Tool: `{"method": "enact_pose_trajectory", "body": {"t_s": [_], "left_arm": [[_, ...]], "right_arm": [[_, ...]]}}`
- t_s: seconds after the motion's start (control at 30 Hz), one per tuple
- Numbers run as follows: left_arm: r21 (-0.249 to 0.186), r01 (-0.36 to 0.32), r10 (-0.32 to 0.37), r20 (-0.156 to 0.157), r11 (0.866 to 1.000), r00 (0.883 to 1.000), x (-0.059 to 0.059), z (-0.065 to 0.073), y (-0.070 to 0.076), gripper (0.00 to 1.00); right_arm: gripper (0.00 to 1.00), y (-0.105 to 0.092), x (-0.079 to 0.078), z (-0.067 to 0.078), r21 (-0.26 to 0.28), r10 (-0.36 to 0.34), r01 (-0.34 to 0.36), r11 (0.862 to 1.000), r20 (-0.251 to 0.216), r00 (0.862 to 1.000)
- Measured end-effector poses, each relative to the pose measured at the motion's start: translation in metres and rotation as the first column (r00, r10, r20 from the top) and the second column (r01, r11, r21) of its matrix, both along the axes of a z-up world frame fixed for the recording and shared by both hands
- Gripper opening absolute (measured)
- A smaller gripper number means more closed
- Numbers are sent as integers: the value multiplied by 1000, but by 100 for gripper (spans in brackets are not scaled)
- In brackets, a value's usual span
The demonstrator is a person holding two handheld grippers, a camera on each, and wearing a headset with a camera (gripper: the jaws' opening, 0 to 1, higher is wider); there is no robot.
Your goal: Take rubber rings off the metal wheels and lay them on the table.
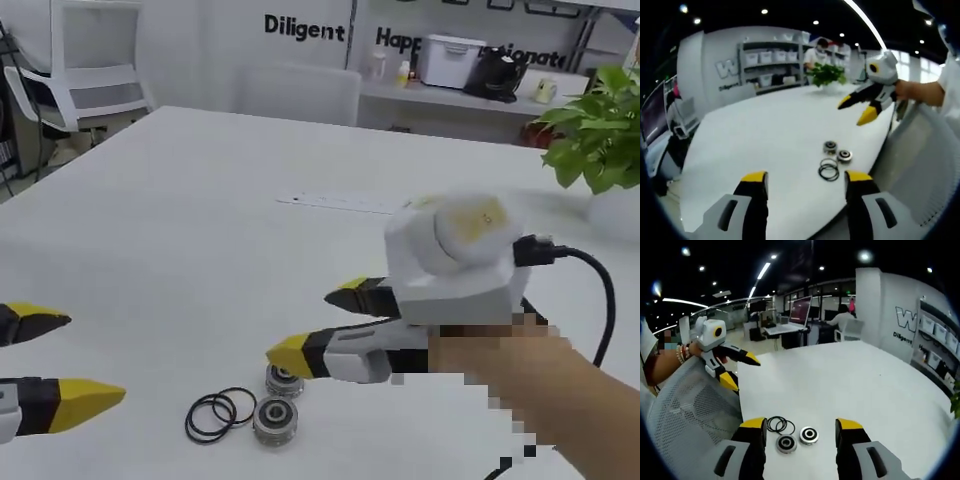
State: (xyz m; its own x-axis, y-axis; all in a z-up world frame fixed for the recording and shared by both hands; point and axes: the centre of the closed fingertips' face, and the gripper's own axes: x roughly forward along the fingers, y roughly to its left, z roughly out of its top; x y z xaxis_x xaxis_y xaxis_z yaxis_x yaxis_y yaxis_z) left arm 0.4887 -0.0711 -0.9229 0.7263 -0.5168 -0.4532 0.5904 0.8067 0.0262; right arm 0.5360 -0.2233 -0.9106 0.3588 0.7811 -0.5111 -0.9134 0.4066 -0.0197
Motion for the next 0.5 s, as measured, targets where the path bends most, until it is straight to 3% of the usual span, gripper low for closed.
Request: {"method": "enact_pose_trajectory", "body": {"t_s": [0.1, 0.23, 0.3, 0.37, 0.5], "left_arm": [[4, 1, -1, -4, 1000, 1000, -1, -1, -1, 67], [7, 20, -20, -18, 1000, 1000, -3, -3, -5, 70], [13, 26, -26, -24, 1000, 999, -3, -5, -5, 71], [11, 30, -30, -30, 999, 999, -4, -6, -5, 72], [-9, 30, -30, -37, 1000, 999, -4, -5, -7, 74]], "right_arm": [[60, -15, -5, 4, 13, -14, 14, 1000, 15, 1000], [66, -35, -12, 3, -29, 1, 2, 1000, 89, 996], [75, -44, -17, -1, -26, -11, 13, 1000, 75, 997], [81, -51, -24, -6, -10, -27, 27, 1000, 27, 999], [87, -63, -37, -16, -10, -45, 45, 999, -20, 999]]}}
